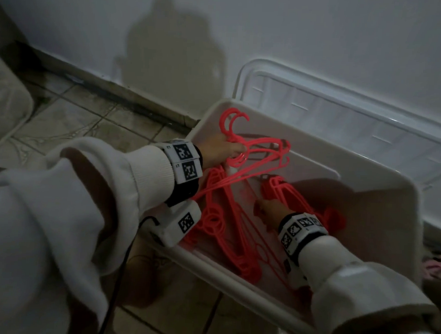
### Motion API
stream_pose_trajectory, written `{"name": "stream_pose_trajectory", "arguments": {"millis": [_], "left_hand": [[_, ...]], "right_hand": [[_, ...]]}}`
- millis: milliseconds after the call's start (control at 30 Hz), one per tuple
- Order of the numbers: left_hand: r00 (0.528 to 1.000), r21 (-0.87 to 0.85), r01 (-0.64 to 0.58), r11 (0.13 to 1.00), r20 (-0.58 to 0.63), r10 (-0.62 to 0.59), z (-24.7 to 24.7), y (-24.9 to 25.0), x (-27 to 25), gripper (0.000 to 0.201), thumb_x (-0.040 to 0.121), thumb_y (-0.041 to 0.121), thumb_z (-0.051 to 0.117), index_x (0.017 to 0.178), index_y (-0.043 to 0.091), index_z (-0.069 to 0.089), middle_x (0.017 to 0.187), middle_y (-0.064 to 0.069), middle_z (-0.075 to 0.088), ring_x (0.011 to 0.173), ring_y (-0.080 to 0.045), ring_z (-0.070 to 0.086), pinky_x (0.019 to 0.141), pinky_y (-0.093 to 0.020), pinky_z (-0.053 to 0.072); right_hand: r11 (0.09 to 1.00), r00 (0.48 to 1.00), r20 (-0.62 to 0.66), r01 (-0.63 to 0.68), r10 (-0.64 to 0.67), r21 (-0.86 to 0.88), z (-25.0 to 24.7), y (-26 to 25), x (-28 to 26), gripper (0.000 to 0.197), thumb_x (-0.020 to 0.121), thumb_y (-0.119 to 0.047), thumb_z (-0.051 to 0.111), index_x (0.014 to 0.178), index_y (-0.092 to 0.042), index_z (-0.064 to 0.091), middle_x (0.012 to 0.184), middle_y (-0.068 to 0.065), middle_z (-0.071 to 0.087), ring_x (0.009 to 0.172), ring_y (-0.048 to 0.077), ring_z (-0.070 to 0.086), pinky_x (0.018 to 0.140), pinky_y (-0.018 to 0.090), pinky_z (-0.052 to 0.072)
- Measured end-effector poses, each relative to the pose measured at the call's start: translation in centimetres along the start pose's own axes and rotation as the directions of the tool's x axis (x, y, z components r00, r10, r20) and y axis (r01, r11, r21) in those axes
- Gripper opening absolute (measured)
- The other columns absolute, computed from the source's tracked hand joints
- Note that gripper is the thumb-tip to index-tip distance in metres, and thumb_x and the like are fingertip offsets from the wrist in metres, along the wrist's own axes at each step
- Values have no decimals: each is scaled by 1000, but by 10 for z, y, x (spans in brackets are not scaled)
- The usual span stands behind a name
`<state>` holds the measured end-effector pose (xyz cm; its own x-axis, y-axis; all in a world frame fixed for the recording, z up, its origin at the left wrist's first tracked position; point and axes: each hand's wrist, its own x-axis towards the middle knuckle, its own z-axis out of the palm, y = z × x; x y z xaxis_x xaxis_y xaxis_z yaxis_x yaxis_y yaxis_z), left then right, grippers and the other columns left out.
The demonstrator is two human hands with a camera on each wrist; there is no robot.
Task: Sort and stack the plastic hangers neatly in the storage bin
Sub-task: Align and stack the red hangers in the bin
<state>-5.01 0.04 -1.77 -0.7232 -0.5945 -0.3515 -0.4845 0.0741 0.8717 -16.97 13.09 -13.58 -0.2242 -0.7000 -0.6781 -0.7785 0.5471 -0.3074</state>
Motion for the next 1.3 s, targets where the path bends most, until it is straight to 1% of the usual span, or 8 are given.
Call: {"name": "stream_pose_trajectory", "arguments": {"millis": [67, 200, 433, 567, 767, 1000, 1200, 1300], "left_hand": [[998, -29, -7, 1000, -68, 5, 1, 1, -1, 14, 89, 4, 51, 76, 2, 54, 48, -4, 48, 25, -3, 42, 31, -10, 28], [985, -150, -73, 986, -168, 47, -2, 8, -5, 32, 88, -4, 48, 59, 8, 48, 44, 1, 46, 24, -4, 39, 26, -13, 29], [977, -101, -48, 994, -213, 26, -8, 25, -19, 14, 94, 5, 42, 92, 0, 55, 78, -11, 51, 44, -11, 50, 28, -12, 31], [986, -135, -41, 990, -165, 19, -1, 31, -26, 18, 92, 2, 43, 89, -7, 58, 74, -13, 55, 43, -17, 51, 28, -13, 32], [994, -59, -13, 998, 107, 20, 18, 34, -35, 21, 90, 10, 50, 69, 11, 53, 63, -2, 55, 54, -20, 52, 61, -32, 46], [966, -224, 95, 970, 256, -36, 37, 48, -52, 23, 88, 1, 36, 75, 4, 54, 43, 0, 56, 32, -4, 48, 35, -12, 38], [980, 34, -53, 998, 195, 45, 34, 30, -38, 19, 93, 11, 50, 109, 15, 59, 93, -4, 62, 62, -3, 58, 60, -17, 44], [981, 62, -62, 996, 189, 49, 28, 19, -29, 14, 96, 15, 47, 105, 13, 57, 86, -5, 62, 44, -1, 57, 60, -28, 43]], "right_hand": [[999, 991, -127, 35, -35, 2, -12, 0, -10, 24, 94, -3, 37, 112, -5, 52, 88, 13, 52, 88, 32, 61, 75, 35, 48], [993, 941, -330, 41, -77, -115, -33, 0, -35, 36, 98, -17, 36, 132, -6, 38, 125, 22, 53, 114, 32, 54, 95, 36, 39], [941, 835, -551, -185, -2, -284, -57, 5, -100, 28, 97, -24, 36, 120, -20, 51, 121, 7, 60, 113, 26, 57, 91, 34, 41], [970, 847, -530, -89, -45, -225, -67, 13, -121, 23, 94, -33, 45, 110, -25, 59, 119, -3, 57, 114, 20, 54, 92, 35, 32], [991, 753, -645, 120, -133, -64, -69, 7, -138, 31, 96, -36, 38, 107, -19, 60, 102, -4, 61, 114, 18, 51, 113, 52, 6], [947, 599, -762, 318, -245, -55, -68, -2, -118, 53, 82, -50, 31, 104, -14, 63, 95, 1, 65, 99, 26, 55, 100, 50, 29], [845, 456, -855, 533, -247, 40, -65, -7, -102, 20, 81, -18, 60, 94, -4, 56, 89, 1, 52, 85, 19, 52, 79, 26, 41], [868, 414, -885, 496, -212, 24, -64, -4, -93, 14, 79, -7, 61, 90, -2, 54, 84, 1, 49, 78, 16, 47, 73, 18, 36]]}}
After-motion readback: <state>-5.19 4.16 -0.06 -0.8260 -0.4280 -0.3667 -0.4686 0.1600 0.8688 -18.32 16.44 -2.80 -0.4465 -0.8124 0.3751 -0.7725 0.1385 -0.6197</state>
